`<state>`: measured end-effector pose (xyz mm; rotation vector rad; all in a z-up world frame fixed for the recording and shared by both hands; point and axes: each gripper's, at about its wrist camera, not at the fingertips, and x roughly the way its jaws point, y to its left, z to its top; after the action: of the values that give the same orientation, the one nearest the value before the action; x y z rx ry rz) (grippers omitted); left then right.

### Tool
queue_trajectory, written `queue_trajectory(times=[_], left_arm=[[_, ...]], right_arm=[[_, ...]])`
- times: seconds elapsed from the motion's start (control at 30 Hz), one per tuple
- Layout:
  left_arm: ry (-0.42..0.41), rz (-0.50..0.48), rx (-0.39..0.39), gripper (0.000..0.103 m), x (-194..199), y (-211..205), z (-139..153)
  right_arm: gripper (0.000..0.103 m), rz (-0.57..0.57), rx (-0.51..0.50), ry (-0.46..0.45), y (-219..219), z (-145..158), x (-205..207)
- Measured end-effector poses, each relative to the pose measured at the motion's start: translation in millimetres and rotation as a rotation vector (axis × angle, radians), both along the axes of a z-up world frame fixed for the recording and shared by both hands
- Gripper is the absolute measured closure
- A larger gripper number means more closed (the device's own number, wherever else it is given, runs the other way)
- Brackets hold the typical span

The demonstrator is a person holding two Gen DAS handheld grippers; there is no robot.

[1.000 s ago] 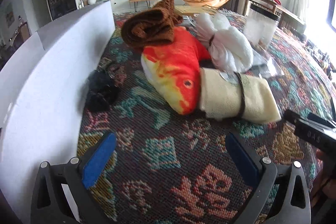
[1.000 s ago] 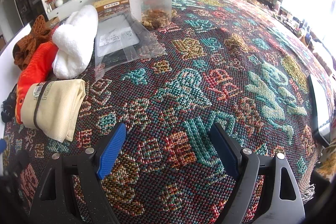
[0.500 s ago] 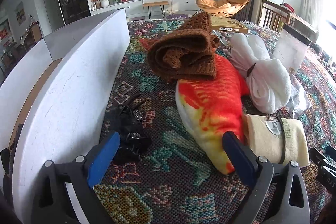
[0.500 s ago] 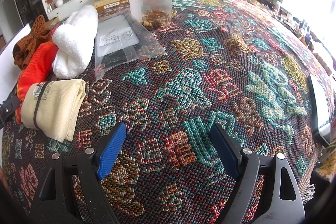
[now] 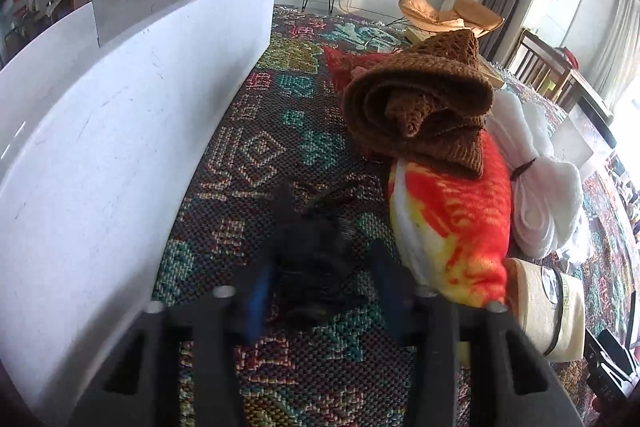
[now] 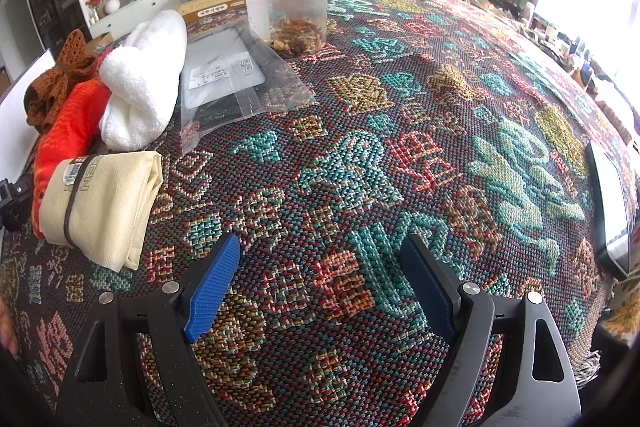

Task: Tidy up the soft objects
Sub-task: 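Grasp the small black strappy item with the left tool, then grasp the cream rolled towel with the right tool while the left tool holds the black item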

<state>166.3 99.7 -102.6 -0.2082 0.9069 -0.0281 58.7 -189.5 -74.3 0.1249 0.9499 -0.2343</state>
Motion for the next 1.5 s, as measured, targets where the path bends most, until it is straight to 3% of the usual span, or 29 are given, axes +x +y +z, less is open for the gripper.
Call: queue_trajectory(times=[0.17, 0.27, 0.4, 0.47, 0.53, 0.6, 0.67, 0.77, 0.83, 1.1, 1.17, 1.23, 1.3, 1.37, 1.43, 1.5], left_arm=[[-0.002, -0.094, -0.017, 0.069, -15.3, -16.2, 0.5], [-0.019, -0.168, 0.024, 0.069, -37.0, -41.6, 0.7], [-0.036, -0.134, 0.031, 0.068, -39.6, -42.1, -1.0], [-0.039, -0.136, 0.071, 0.067, -33.0, -45.5, -2.0], [-0.042, -0.170, 0.132, 0.058, -27.7, -53.5, -2.9], [-0.030, -0.197, 0.191, 0.023, -24.4, -63.0, -5.9], [-0.009, -0.149, 0.209, 0.008, -21.2, -60.2, -8.4], [0.018, -0.136, 0.155, 0.000, -15.1, -47.8, -11.5], [0.021, -0.165, 0.187, 0.000, -11.0, -51.2, -12.0], [0.010, -0.214, 0.177, 0.000, -0.9, -50.9, -6.9], [0.010, -0.215, 0.177, 0.000, 0.4, -52.2, -7.9], [0.010, -0.216, 0.176, 0.000, 2.9, -48.6, -8.5], [0.010, -0.217, 0.177, 0.000, 2.1, -49.1, -8.5], [0.010, -0.217, 0.176, 0.000, 2.8, -49.3, -8.1], [0.012, -0.219, 0.176, 0.000, 3.4, -49.4, -7.6], [0.026, -0.233, 0.179, 0.000, 2.6, -49.0, -7.0]], right_arm=[[0.018, 0.001, 0.001, 0.000, -0.2, -0.2, -0.3], [0.018, 0.001, 0.001, 0.000, 0.2, 0.1, 0.0], [0.018, 0.002, 0.001, -0.001, 0.0, 0.1, -0.2], [0.018, 0.001, 0.001, -0.001, 0.0, -0.1, -0.4], [0.018, 0.001, 0.000, -0.001, 0.2, 0.0, -0.3], [0.018, 0.001, 0.000, -0.001, 0.0, 0.0, -0.5], [0.018, 0.002, 0.000, -0.001, 0.0, 0.0, -0.5], [0.018, 0.001, 0.000, -0.001, 0.1, 0.0, -0.5], [0.018, 0.002, 0.000, -0.001, -0.1, 0.0, -0.6], [0.018, 0.004, 0.007, -0.003, -1.2, 0.4, -0.6], [0.018, 0.017, 0.082, -0.018, -9.0, 5.5, -2.4], [0.019, 0.002, 0.188, -0.114, -25.9, 21.0, -12.1], [0.018, 0.100, 0.226, -0.170, -26.6, 36.2, -10.3], [0.019, 0.351, 0.211, -0.110, -6.9, 43.6, 8.2], [0.019, 0.554, 0.096, -0.017, 22.9, 44.1, 24.5], [0.019, 0.689, -0.033, 0.020, 51.7, 42.5, 33.4]])
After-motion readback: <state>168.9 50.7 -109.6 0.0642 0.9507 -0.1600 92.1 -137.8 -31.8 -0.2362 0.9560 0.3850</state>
